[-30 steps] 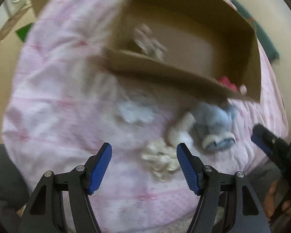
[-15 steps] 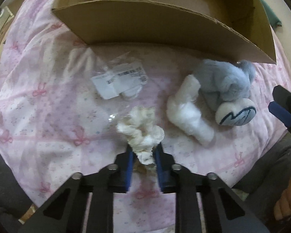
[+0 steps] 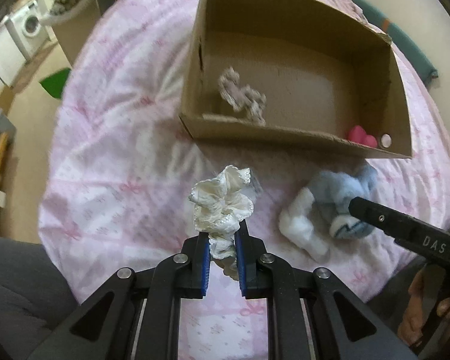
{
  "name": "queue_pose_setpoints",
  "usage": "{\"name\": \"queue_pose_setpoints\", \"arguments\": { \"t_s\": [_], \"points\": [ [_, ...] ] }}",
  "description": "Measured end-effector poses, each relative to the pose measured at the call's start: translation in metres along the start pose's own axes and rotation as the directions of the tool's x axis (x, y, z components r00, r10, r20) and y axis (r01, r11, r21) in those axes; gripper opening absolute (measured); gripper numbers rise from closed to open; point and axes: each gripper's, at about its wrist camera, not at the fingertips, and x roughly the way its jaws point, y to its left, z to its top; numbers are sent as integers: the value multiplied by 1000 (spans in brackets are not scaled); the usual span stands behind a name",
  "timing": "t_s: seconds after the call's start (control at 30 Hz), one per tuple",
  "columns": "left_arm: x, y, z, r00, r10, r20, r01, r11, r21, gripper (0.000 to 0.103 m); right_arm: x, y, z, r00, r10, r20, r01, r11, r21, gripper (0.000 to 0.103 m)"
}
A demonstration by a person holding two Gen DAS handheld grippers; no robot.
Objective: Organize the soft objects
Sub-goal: 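Grasp the cream lace scrunchie with the left gripper and lift it, then grasp the light-blue plush by its white fish-printed end with the right gripper, then carry the cream scrunchie with the left gripper while the right gripper carries the blue plush over the box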
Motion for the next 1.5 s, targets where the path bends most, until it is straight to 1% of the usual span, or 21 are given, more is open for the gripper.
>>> {"name": "queue_pose_setpoints", "arguments": {
  "t_s": [0.13, 0.23, 0.43, 0.5, 0.53, 0.67, 0.7, 0.8, 0.93, 1.1, 1.27, 1.3, 1.5],
  "points": [
    [8, 5, 9, 1000, -11, -16, 10, 1000, -4, 14, 11, 10, 3, 999, -46, -11, 45, 998, -51, 77],
    [14, 3, 10, 999, -24, -34, 23, 1000, -11, 14, 23, 11, 3, 995, -89, -38, 86, 993, -76, 77],
    [17, 0, 10, 999, -24, -28, 23, 1000, -10, 14, 35, 9, 4, 991, -124, -56, 119, 989, -81, 77],
    [17, 0, 11, 999, -24, -24, 24, 1000, -12, 14, 36, 9, 3, 988, -143, -55, 138, 986, -89, 63],
    [17, 1, 11, 999, -26, -24, 25, 1000, -14, 14, 35, 10, 3, 988, -147, -55, 141, 985, -98, 63],
    [16, 2, 12, 1000, -25, -14, 25, 1000, -15, 14, 34, 15, -3, 988, -151, -45, 145, 983, -115, 54],
    [14, 2, 12, 1000, -23, -7, 23, 1000, -15, 14, 31, 15, -4, 988, -150, -37, 144, 983, -117, 52],
    [12, 4, 12, 1000, -15, 9, 15, 1000, -20, 14, 20, 17, -8, 991, -136, -8, 134, 984, -120, 50],
    [9, 7, 12, 1000, -1, 23, 1, 1000, -23, 13, 5, 20, -16, 992, -128, 21, 130, 984, -123, 50],
    [6, 9, 11, 999, 5, 37, -4, 1000, -24, 13, -15, 12, -23, 993, -107, 53, 112, 988, -106, 50],
    [1, 7, 10, 998, 16, 57, -15, 1000, -19, 14, -35, 4, -29, 994, -54, 99, 62, 995, -78, 50],
    [-1, 7, 10, 998, 16, 65, -14, 1000, -19, 13, -39, 4, -31, 994, -36, 101, 44, 996, -78, 50],
    [-21, 8, 9, 991, 39, 131, -37, 999, -19, 14, -62, 14, -41, 984, -3, 178, 22, 994, -107, 50]
  ]
}}
